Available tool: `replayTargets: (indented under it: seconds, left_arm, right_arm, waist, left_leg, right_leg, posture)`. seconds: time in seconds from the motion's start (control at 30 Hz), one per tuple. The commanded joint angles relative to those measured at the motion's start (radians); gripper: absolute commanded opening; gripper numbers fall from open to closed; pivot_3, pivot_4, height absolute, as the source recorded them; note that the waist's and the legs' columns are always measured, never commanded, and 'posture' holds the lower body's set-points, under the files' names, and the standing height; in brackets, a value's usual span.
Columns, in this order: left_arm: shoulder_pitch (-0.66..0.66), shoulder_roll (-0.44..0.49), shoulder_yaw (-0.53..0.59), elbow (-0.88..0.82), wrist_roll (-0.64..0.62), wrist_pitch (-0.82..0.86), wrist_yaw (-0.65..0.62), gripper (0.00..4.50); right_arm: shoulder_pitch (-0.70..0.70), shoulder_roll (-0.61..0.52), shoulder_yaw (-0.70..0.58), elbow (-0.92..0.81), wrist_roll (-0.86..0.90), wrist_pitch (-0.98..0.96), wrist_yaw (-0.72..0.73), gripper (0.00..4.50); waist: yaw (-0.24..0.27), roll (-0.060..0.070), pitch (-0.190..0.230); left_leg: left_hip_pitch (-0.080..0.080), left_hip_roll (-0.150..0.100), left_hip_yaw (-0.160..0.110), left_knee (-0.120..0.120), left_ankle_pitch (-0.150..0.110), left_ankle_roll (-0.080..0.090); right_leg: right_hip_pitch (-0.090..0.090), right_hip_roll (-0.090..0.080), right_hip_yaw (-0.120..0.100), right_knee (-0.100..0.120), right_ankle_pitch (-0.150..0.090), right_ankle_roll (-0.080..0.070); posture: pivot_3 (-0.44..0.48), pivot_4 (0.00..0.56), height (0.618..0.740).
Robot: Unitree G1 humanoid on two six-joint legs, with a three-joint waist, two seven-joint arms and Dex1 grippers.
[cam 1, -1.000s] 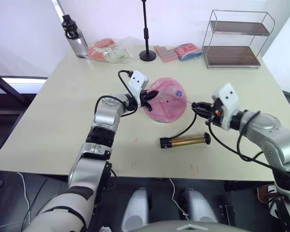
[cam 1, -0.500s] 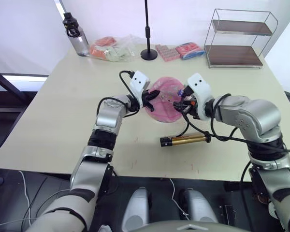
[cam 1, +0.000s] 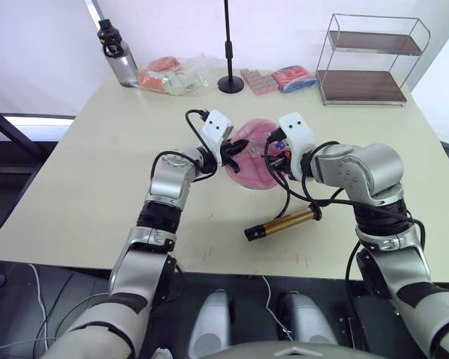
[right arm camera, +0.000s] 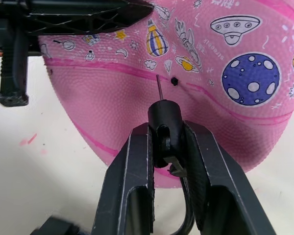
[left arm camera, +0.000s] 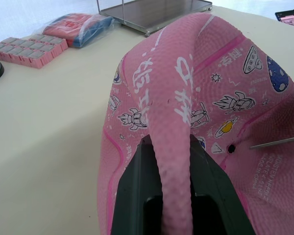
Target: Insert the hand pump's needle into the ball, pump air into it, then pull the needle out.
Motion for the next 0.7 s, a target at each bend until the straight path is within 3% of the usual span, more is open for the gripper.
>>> replayTargets:
  seconds: [0.03,0.7]
  left_arm:
    - [0.003,-0.006,-0.010,-0.047,-0.001,0.001,0.003,0.01]
    - [0.007,-0.002,-0.009,-0.035,0.001,-0.004,0.007,0.01]
  right_arm:
    - [-0.008,-0.008,0.007,0.003,-0.021,-0.012,-0.004,0.36]
    - [0.007,-0.049,0.091,0.079,-0.096,-0.068,0.004,0.36]
  waist:
    - [0.000,0.000,0.000]
    - [0.000,0.000,0.000]
  left_leg:
    - [0.000,0.000,0.000,0.000,0.000,0.000]
    - [0.001,0.000,0.000,0.000,0.000,0.000]
  right_leg:
    - [0.000,0.000,0.000,0.000,0.000,0.000]
    - [0.000,0.000,0.000,0.000,0.000,0.000]
  posture:
    - [0.000,0.150,0.740]
    - [0.000,0.150,0.740]
